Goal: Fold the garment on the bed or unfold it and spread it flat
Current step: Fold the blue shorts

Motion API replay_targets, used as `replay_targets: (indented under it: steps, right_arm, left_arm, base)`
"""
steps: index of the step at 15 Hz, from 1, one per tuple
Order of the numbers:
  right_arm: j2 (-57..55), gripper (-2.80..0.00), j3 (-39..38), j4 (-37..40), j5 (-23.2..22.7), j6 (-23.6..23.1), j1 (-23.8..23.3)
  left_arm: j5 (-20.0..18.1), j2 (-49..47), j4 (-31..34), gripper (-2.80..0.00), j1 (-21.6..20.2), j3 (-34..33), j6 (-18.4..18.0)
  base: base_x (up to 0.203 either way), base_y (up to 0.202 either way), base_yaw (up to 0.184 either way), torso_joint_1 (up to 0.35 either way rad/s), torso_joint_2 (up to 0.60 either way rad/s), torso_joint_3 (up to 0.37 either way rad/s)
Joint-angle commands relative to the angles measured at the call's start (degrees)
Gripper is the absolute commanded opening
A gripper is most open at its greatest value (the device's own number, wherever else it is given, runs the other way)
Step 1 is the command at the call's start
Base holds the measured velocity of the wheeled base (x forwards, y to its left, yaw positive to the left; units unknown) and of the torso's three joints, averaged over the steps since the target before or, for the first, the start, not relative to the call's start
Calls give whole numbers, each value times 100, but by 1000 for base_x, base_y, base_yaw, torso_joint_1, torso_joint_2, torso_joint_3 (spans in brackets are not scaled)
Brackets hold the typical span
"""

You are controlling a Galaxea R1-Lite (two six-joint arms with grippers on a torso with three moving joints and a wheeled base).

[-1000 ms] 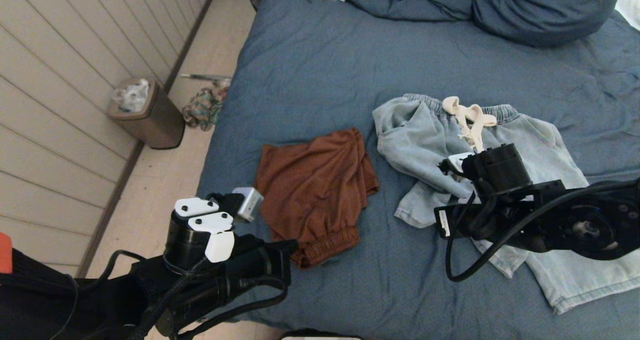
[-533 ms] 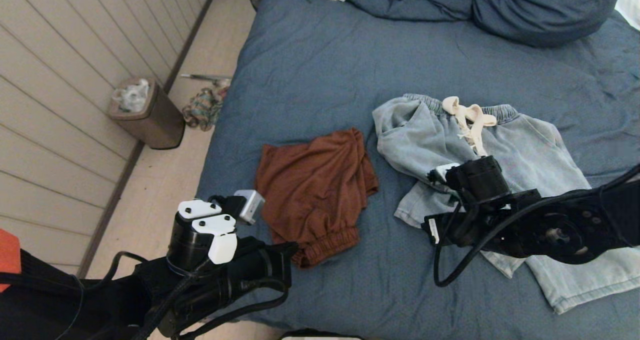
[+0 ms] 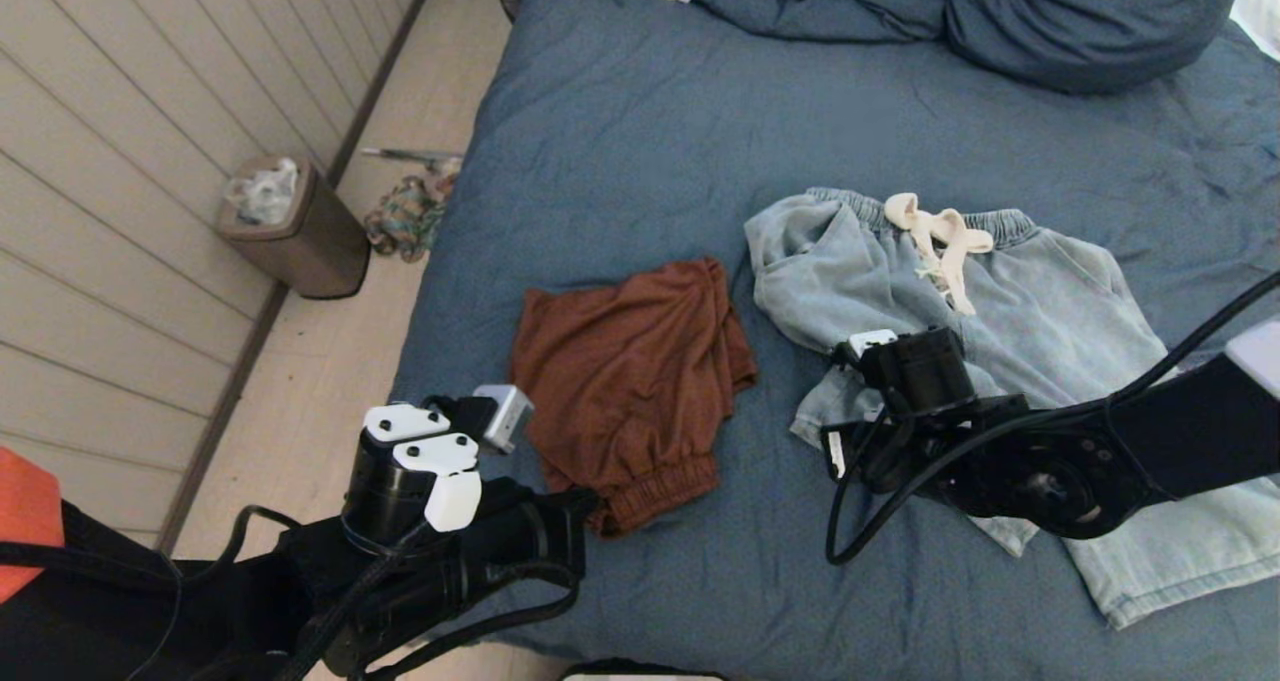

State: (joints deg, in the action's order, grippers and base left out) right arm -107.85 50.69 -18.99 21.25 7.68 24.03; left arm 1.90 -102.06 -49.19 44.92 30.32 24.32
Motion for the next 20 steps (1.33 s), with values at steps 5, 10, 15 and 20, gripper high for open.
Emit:
replay_targets:
  steps: [5, 10, 15, 20]
  right_arm:
    - [287, -280, -66, -4, -10, 129, 224]
    - [1931, -280, -328, 767, -52, 671, 718]
    - [3281, -280, 470, 2696, -110, 889, -46]
    - [3113, -280, 1177, 3204, -820, 638, -2517]
  left_arm:
    - [57, 63, -64, -280, 19, -26, -14]
    - [65, 142, -65, -280, 60, -44, -15]
    - [56, 169, -64, -280, 87, -44, -15]
    - [47, 178, -56, -280, 96, -52, -6]
  base:
    - [0, 0, 0, 0, 0, 0]
    - [0, 0, 0, 0, 0, 0]
    - [0, 0, 0, 0, 0, 0]
    - [0, 0, 0, 0, 0, 0]
